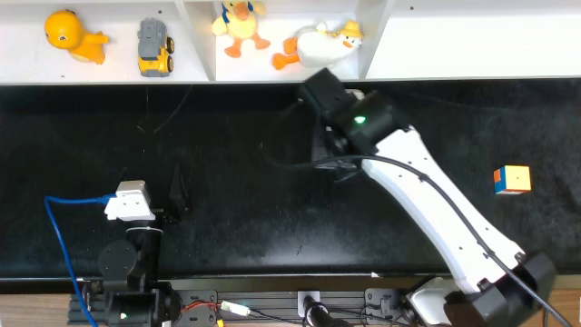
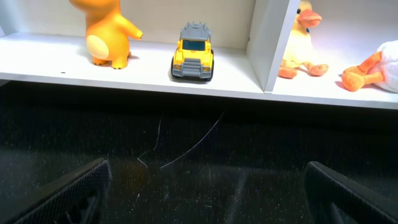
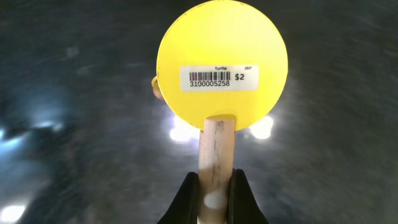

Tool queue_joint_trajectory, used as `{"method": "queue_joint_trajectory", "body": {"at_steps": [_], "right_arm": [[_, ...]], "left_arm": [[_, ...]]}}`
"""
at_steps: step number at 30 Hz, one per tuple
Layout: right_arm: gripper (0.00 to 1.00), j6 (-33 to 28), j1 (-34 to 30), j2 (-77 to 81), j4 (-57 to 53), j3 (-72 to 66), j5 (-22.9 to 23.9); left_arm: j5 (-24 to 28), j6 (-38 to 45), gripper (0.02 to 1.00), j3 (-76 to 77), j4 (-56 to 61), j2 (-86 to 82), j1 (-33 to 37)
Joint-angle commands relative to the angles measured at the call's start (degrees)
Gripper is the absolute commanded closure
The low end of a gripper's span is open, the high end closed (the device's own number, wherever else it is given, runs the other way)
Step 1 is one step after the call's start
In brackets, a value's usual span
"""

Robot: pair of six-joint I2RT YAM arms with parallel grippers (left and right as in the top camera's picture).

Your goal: Store Toys

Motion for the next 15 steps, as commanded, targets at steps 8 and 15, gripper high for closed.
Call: {"method": "queue_joint_trajectory", "body": {"at_steps": [8, 15], "right_arm": [[0.956, -0.96, -17.94, -2.84, -0.66, -1.57, 5.16], [0.954, -14.84, -26.49, -2.82, 9.64, -1.6, 5.16]], "left_arm": [[-0.7, -0.83, 0.02, -0.44, 0.24, -0.68, -0.39], [-0.7, -0.83, 0.02, -0.44, 0.24, -0.68, -0.39]]}}
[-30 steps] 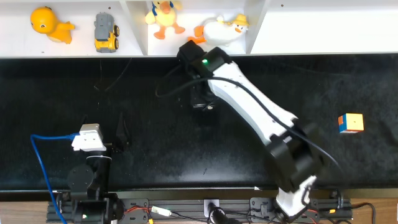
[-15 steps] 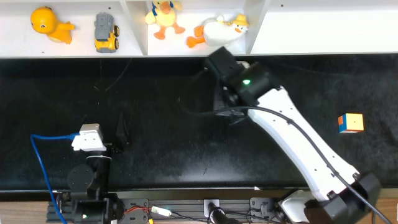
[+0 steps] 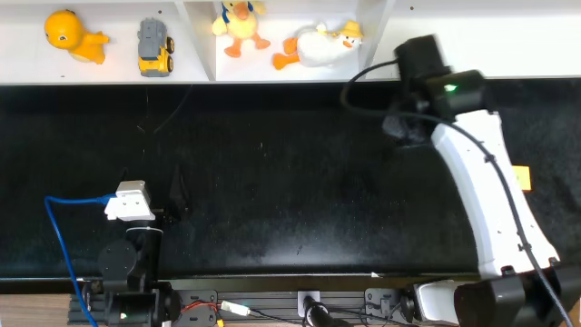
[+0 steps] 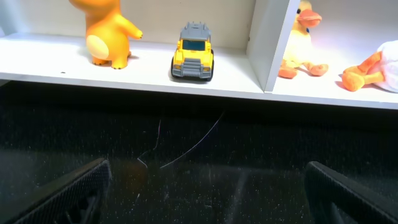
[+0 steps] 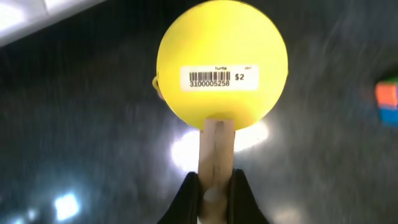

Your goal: Store Toys

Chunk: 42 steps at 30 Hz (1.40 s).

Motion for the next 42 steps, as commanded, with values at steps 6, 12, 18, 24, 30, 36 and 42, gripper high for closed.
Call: {"method": "queue_joint_trajectory", "body": {"at_steps": [6, 12, 18, 24, 30, 36, 42], "right_arm": [[0.954, -20.55, -7.61, -0.61, 10.67, -0.28, -1.77], [0.954, -29.7, -9.84, 3.39, 16.37, -0.33, -2.32], [0.956, -36.3, -10.29, 8.98, 20.98, -0.33, -5.07], [0.952, -38.53, -10.32, 12.7, 27.78, -0.33, -7.61], [0.954, -38.97, -10.29, 15.76, 33.14, -0.33, -9.4], [0.954, -38.86, -10.29, 17.09, 38.23, -0.33, -11.69], [0.906, -38.64, -10.29, 17.66, 40.19, -0.33, -11.96]], "left_arm": [[-0.7, -0.83, 0.02, -0.44, 0.24, -0.68, -0.42], [-0.7, -0.83, 0.02, -0.44, 0.24, -0.68, -0.42], [-0.7, -0.83, 0.02, -0.44, 0.24, -0.68, -0.42], [-0.7, -0.83, 0.02, -0.44, 0.24, -0.68, -0.42], [-0.7, -0.83, 0.02, -0.44, 0.24, -0.68, -0.42], [-0.7, -0.83, 0.02, -0.44, 0.24, -0.68, -0.44], [-0.7, -0.83, 0.023, -0.44, 0.24, -0.68, -0.42]]}}
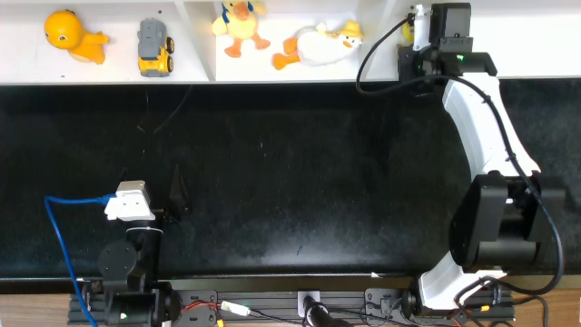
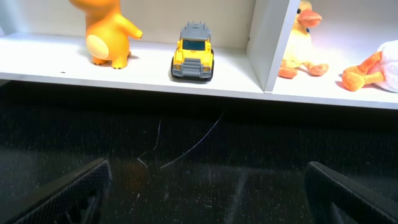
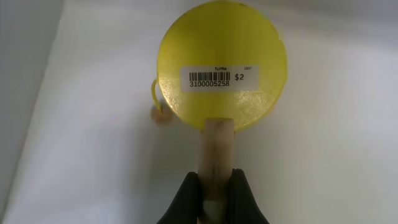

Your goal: Store Toys

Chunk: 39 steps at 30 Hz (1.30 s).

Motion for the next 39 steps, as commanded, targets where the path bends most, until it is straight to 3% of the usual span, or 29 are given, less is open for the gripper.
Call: {"method": "queue_joint_trajectory", "body": {"at_steps": [1, 5, 11, 16, 20, 27, 29, 39], "right_arm": [[0.86, 0.24, -0.11, 0.72, 0.61, -0.26, -1.16], [0.555, 0.22, -0.11, 0.74, 0.7, -0.26, -1.14], [0.36, 0.57, -0.11, 0.68, 0.55, -0.26, -1.09], [0.257, 4.44, -0.11, -0.42, -0.98, -0.17, -1.01], [0.237, 8.57, -0.11, -2.71, -4.55, -0.17, 0.22], [0.137, 19.96, -0.11, -10.99, -14.6, -0.17, 3.41], [0.001, 22.73, -0.11, -13.79, -17.88, -0.17, 3.43], [0.005, 43.08, -0.17, -24.37, -38.71, -0.17, 3.87]], "left_arm": [[-0.7, -0.83, 0.02, -0.44, 0.24, -0.68, -0.39], [-0.7, -0.83, 0.02, -0.44, 0.24, -0.68, -0.39], [-0.7, -0.83, 0.02, -0.44, 0.24, -0.68, -0.39], [-0.7, -0.83, 0.023, -0.44, 0.24, -0.68, -0.39], [-0.7, -0.83, 0.02, -0.44, 0.24, -0.68, -0.39], [-0.7, -0.83, 0.02, -0.44, 0.24, -0.68, -0.39], [-0.7, -0.83, 0.02, -0.44, 0.24, -0.68, -0.39], [-0.7, -0.83, 0.02, -0.44, 0.24, -0.68, -0.39]]}}
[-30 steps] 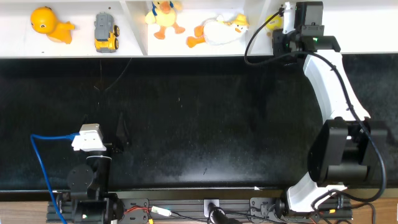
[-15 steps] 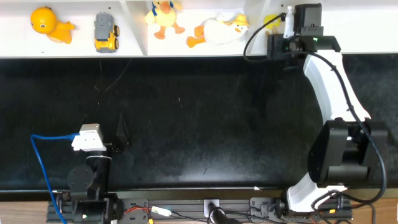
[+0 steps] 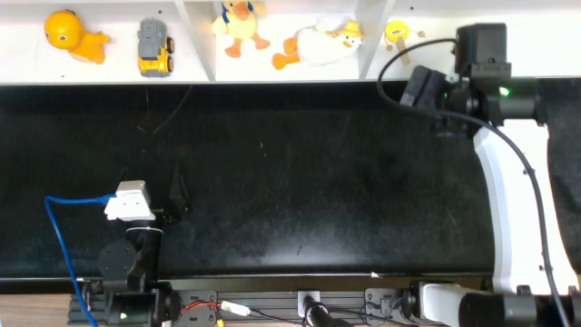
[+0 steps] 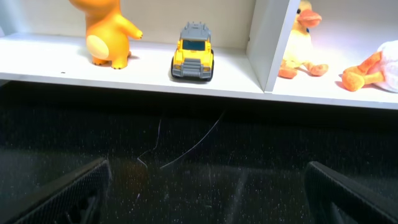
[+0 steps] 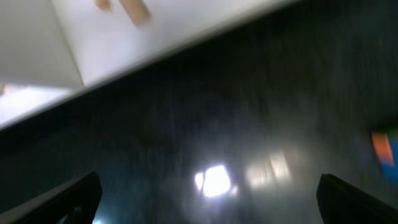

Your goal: Store Toys

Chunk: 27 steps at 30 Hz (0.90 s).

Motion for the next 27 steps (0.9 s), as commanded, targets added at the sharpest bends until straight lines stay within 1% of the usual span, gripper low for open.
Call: {"method": "queue_joint_trajectory", "body": {"at_steps": [1, 4, 5, 7, 10, 13, 15, 18, 23, 27], "right_arm": [[0.003, 11.87, -0.28, -3.17, -5.64, -0.09, 1.25], [0.003, 18.01, -2.32, -4.7, -11.08, -0.11, 1.86], [0.001, 20.28, -3.67, -5.09, -12.7, -0.15, 2.75], [0.001, 22.6, -7.19, -5.68, -14.58, -0.44, 3.72], [0.001, 22.4, -14.75, -6.27, -15.74, -1.64, 3.63], [0.005, 19.02, -23.19, -6.36, -15.37, -2.89, 2.47], [0.005, 17.33, -27.82, -6.36, -14.21, -3.56, 1.57], [0.005, 17.35, -33.11, -6.36, -11.63, -5.07, 0.85], [0.003, 16.61, -38.18, -6.32, -5.05, -8.63, 0.42], [0.003, 15.08, -38.82, -6.29, 1.55, -12.04, 0.59]], "left_arm": [[-0.7, -0.83, 0.02, -0.44, 0.24, -0.68, -0.39], [-0.7, -0.83, 0.02, -0.44, 0.24, -0.68, -0.39], [-0.7, -0.83, 0.02, -0.44, 0.24, -0.68, -0.39], [-0.7, -0.83, 0.02, -0.44, 0.24, -0.68, -0.39], [-0.7, -0.83, 0.02, -0.44, 0.24, -0.68, -0.39], [-0.7, -0.83, 0.02, -0.44, 0.24, -0.68, -0.42], [-0.7, -0.83, 0.023, -0.44, 0.24, -0.68, -0.39], [-0.7, -0.83, 0.02, -0.44, 0.24, -0.68, -0.39], [-0.7, -0.83, 0.02, -0.44, 0.24, -0.68, -0.39], [-0.7, -0.83, 0.023, -0.44, 0.24, -0.68, -0.39]]}}
